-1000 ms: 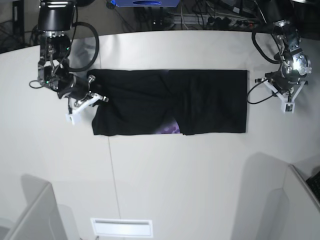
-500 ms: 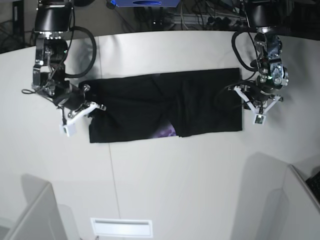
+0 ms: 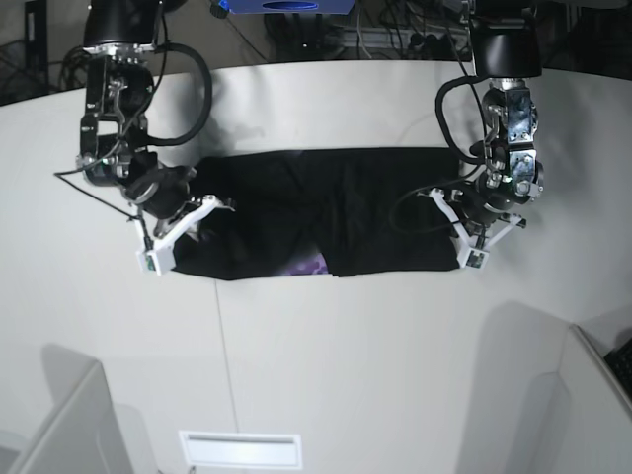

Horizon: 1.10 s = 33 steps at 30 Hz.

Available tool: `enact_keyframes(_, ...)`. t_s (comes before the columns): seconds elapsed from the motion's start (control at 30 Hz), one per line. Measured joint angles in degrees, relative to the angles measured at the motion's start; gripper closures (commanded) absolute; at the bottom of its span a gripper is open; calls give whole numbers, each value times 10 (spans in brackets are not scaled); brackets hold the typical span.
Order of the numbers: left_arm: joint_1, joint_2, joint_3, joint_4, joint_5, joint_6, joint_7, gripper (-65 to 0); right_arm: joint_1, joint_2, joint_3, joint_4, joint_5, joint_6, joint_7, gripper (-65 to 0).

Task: Fold the T-shirt properly
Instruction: 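Lower both grippers and pinch the two ends of the folded strip, then lift the strip end with the right gripper and fold it over toward the left gripper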

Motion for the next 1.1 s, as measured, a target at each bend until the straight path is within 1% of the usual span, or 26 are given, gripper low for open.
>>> enact_keyframes(0.03, -1, 2, 0, 0, -1, 0, 0, 0, -2, 0, -9, 3, 0, -2, -1, 0)
enact_keyframes(0.1, -1, 3, 0, 0, -1, 0, 0, 0, -2, 0, -26, 11, 0, -37, 0, 0)
enact_keyframes(0.13, -3, 4, 0, 0, -1, 0, 0, 0, -2, 0, -37, 15, -3, -42, 3, 0)
enact_keyframes(0.17, -5, 6, 0, -1, 0, 0, 3, 0, 0, 1, -50, 21, -3, -54, 4, 0)
enact_keyframes(0.27, -7, 8, 2, -1, 1, 0, 6, 0, 6, 0, -77, 32, 2, -67, 3, 0)
enact_keyframes(0.37, -7, 8, 2, -1, -1, 0, 6, 0, 15, -2, -102, 34, 1, -97, 5, 0)
enact_keyframes(0.43, -6, 8, 2, 0, 0, 0, 6, 0, 18, -14, -114, 34, -2, -108, 6, 0)
enact_keyframes(0.6, -3, 8, 3, 0, -3, 0, 2, 0, 31, -41, -142, 35, 1, -110, 4, 0)
enact_keyframes(0.7, 3, 5, 3, 2, -6, 0, -5, 0, 35, -45, -161, 35, -2, -124, 5, 0)
enact_keyframes(0.8, 7, -5, 3, 2, -14, -5, -6, 0, 39, -56, -181, 35, -6, -124, 5, 0)
enact_keyframes(0.9, 9, -5, 3, 2, -16, -5, -7, 0, 43, -66, -196, 35, 1, -125, 5, 0)
enact_keyframes(1.1, 19, -14, 3, 3, -26, -7, -18, 0, 42, -94, -203, 35, -5, -125, 5, 0)
